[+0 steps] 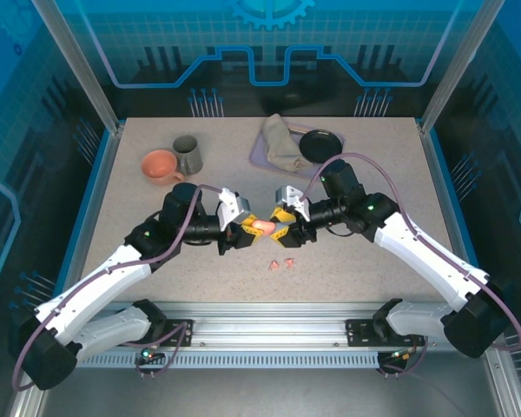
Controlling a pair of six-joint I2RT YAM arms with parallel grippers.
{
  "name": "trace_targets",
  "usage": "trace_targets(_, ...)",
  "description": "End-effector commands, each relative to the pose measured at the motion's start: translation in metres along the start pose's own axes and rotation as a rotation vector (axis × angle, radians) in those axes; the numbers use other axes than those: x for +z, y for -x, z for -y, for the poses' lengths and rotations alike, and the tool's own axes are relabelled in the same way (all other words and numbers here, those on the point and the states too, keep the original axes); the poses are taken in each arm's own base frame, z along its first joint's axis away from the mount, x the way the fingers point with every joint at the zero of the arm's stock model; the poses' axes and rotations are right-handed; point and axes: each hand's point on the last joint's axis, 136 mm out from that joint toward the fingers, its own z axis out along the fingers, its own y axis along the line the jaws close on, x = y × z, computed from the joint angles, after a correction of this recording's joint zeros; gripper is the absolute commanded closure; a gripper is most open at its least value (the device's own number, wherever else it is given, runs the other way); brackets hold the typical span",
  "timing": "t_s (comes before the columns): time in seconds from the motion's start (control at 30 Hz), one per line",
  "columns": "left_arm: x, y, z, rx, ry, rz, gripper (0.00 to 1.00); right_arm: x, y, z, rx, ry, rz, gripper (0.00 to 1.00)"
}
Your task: Insert the wireless bluetooth earbuds into the charging case
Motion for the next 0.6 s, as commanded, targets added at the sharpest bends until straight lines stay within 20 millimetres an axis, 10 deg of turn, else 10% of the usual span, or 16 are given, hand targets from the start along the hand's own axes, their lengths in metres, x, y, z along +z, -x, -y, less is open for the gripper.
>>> trace_targets(0.0, -0.0009, 0.018, 0.0032, 0.058, -0.01, 0.04, 1.0, 0.0022, 0.0118, -0.01, -0.017, 0.044, 0.022, 0.53)
trace_targets(0.47, -0.0023, 0.0218, 0.0036, 0.043, -0.009, 0.045, 1.0, 0.0026, 0.0115, -0.012, -0.02, 0.058, 0.02, 0.74)
trace_targets(0.57, -0.002, 0.0192, 0.0052, 0.039, -0.018, 0.034, 0.78, -0.0006, 0.0135, -0.0119, -0.029, 0.051, 0.022, 0.75)
